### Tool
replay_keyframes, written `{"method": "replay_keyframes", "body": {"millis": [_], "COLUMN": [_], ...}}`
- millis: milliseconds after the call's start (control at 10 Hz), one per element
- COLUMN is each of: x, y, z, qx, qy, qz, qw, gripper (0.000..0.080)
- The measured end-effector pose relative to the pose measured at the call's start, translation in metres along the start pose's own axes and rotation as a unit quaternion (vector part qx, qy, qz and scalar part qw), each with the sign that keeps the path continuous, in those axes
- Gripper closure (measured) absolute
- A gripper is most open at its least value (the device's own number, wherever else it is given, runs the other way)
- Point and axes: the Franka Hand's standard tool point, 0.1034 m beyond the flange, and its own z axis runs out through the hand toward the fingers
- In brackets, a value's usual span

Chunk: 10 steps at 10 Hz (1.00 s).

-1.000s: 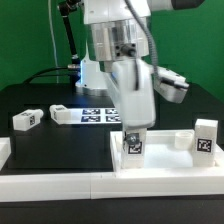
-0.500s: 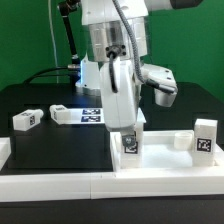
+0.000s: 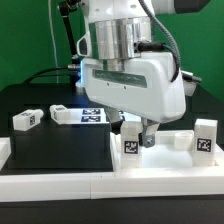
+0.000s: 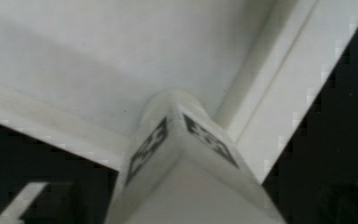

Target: Assemble square table

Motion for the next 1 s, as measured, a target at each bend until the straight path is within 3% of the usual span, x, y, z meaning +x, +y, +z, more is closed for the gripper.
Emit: {"method": "replay_keyframes", "body": {"millis": [200,400,700,900,1000], "x": [0.0015,-0.0084,-0.0069,-0.0044,-0.0038], "y": [0.0004,-0.0055,-0.0043,-0.0002,0.0005], "z": [0.0019,0.0015,0.0016,0.0026,0.0028], "qx": [-0.002,0.000,0.003,0.003,0.003], "qy": [0.006,0.018,0.024,0.023,0.023], "qz": [-0.177,-0.314,-0.295,-0.216,-0.186], "qw": [0.984,0.949,0.955,0.976,0.982], "gripper": [0.0151,0.0151,0.0164,0.0510,0.0510]}}
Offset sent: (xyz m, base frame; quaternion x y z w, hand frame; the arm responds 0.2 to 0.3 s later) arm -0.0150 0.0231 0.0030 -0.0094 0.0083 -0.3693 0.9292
